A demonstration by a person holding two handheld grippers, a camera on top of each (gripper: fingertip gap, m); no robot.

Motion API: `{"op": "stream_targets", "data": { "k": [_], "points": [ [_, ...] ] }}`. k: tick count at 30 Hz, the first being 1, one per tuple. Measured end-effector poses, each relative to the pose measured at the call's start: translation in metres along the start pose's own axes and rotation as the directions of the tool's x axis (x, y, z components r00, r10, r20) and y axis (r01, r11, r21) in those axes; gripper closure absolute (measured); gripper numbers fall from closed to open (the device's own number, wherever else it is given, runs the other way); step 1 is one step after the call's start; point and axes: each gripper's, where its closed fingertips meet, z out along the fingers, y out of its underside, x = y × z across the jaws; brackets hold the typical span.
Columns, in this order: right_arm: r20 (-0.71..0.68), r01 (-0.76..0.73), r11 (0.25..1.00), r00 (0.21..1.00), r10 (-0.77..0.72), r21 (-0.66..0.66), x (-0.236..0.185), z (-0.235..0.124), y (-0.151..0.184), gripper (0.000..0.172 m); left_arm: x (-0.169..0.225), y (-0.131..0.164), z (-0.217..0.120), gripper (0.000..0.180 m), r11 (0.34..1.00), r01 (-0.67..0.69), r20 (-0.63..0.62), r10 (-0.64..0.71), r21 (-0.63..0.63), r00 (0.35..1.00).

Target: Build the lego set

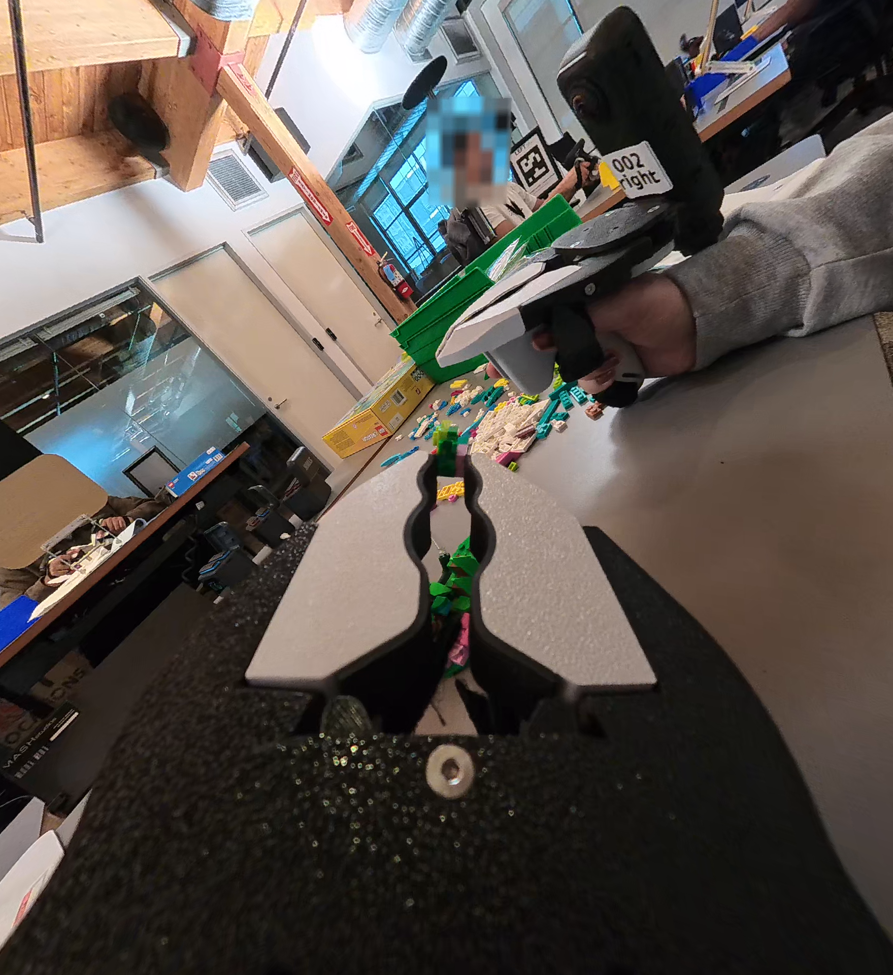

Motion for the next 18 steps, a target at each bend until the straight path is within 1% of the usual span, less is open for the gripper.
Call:
{"op": "stream_targets", "data": {
  "k": [18],
  "points": [
    [0.000, 0.052, 0.999, 0.999, -0.052, 0.002, -0.0038, 0.0003, -0.0015, 0.172, 0.0024, 0.0024, -0.0025, 0.171, 1.000, -0.021, -0.009, 0.021, -0.012, 1.000]
  ]
}}
